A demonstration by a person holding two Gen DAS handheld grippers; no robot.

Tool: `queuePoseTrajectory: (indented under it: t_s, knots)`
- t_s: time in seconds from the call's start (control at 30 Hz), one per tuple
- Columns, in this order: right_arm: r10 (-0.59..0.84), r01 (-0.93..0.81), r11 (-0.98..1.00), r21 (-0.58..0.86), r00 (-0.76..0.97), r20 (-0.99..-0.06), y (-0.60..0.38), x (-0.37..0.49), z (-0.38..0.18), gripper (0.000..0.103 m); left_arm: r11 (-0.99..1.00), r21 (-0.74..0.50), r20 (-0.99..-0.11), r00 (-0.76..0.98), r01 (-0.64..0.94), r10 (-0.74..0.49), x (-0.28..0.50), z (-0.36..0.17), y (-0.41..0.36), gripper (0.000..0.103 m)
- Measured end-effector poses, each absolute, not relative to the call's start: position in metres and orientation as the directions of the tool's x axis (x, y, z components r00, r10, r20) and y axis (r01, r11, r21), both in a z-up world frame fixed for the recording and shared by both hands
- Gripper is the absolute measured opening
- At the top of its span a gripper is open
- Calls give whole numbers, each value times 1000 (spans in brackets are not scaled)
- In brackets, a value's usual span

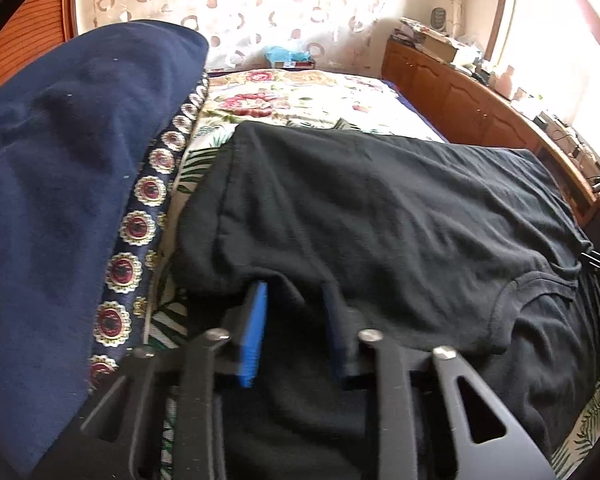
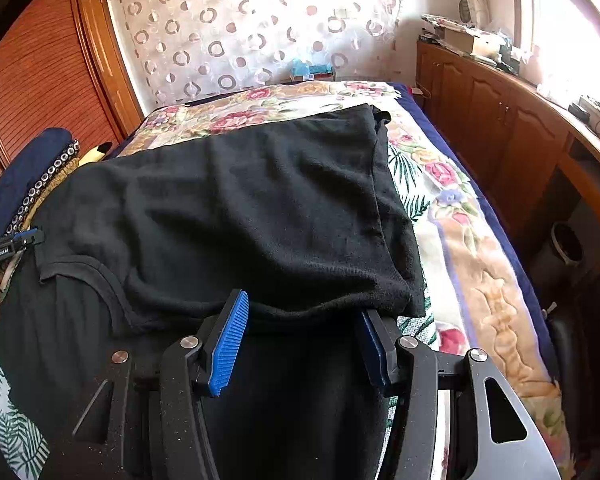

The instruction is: Fold small clothes

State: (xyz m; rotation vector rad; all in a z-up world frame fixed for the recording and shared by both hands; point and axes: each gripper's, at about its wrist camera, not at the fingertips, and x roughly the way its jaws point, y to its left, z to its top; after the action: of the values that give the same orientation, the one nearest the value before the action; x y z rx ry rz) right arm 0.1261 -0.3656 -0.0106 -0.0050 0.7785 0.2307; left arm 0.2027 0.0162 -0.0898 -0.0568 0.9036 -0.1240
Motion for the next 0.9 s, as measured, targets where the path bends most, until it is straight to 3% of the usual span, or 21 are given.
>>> queuePoseTrajectory:
  t_s: [0.1, 0.17, 0.23, 0.27, 0.57, 0.9]
  knots:
    - [190, -211, 976, 59, 681, -707, -363, 128, -9, 52, 991, -103, -779, 612, 83, -132, 202, -90, 20, 12]
    - [186, -212, 976, 52, 680, -709, -362, 129, -7, 34, 991, -91, -774, 619, 94, -130, 200, -90, 20, 6]
    - [197, -231, 972, 48, 680, -706, -362, 131, -5, 10, 991, -87, -769, 625, 102, -132, 197, -90, 18, 4]
    - [204, -237, 970, 52, 680, -704, -363, 131, -3, 7, 990, -90, -763, 631, 108, -138, 194, -88, 18, 4]
    - [236, -267, 963, 42, 756, -610, -364, 112, 25, 3, 987, -102, -663, 730, 127, -163, 163, -50, 20, 3]
    - [251, -279, 960, 33, 796, -551, -366, 77, 35, 3, 984, -105, -615, 768, 145, -179, 132, -31, 21, 3]
